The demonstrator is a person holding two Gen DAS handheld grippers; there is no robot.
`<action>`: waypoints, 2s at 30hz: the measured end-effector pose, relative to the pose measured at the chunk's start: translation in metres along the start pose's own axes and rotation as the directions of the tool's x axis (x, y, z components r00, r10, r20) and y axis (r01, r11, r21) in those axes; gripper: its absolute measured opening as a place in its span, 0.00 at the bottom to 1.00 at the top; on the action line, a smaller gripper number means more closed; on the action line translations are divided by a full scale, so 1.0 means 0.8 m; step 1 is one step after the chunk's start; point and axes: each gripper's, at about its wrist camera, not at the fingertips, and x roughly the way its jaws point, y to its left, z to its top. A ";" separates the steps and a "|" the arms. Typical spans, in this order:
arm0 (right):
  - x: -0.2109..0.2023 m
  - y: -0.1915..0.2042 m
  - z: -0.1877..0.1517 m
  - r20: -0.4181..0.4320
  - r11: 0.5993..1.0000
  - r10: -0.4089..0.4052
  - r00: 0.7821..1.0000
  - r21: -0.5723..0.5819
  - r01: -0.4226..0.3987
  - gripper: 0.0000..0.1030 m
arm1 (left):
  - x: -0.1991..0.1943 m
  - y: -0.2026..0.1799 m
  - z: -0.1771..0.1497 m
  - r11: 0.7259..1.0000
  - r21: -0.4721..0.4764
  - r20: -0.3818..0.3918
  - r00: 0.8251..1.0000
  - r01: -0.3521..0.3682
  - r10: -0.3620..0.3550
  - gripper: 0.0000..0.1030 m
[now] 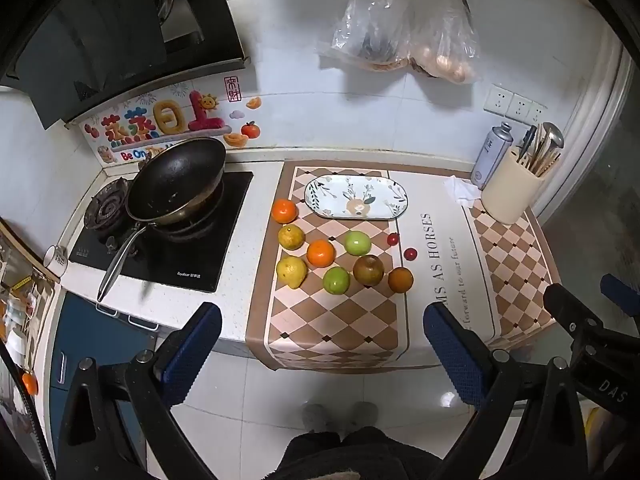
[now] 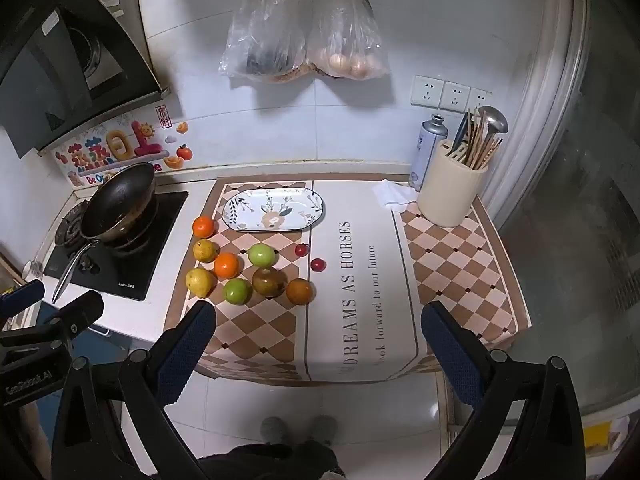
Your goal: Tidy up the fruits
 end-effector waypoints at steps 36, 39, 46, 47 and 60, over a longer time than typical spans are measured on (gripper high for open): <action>-0.009 0.001 -0.007 0.009 0.999 0.035 0.999 0.007 -0.035 1.00 | -0.010 0.001 0.004 1.000 0.004 0.029 1.000 -0.009 0.009 1.00; -0.011 0.000 -0.008 0.010 0.999 0.035 0.999 0.009 -0.035 1.00 | -0.013 0.001 0.003 1.000 0.004 0.033 0.999 -0.005 0.005 1.00; -0.013 -0.001 -0.011 0.005 0.999 0.033 0.999 0.013 -0.033 1.00 | -0.020 -0.001 0.000 1.000 0.002 0.031 1.000 0.001 -0.001 1.00; -0.013 -0.001 -0.011 0.005 0.999 0.035 0.999 0.012 -0.035 1.00 | -0.021 -0.001 0.000 1.000 0.002 0.031 1.000 0.001 -0.001 1.00; -0.015 -0.001 -0.012 0.006 0.999 0.036 0.999 0.015 -0.036 1.00 | -0.026 -0.002 -0.003 1.000 -0.003 0.038 0.999 -0.002 0.002 1.00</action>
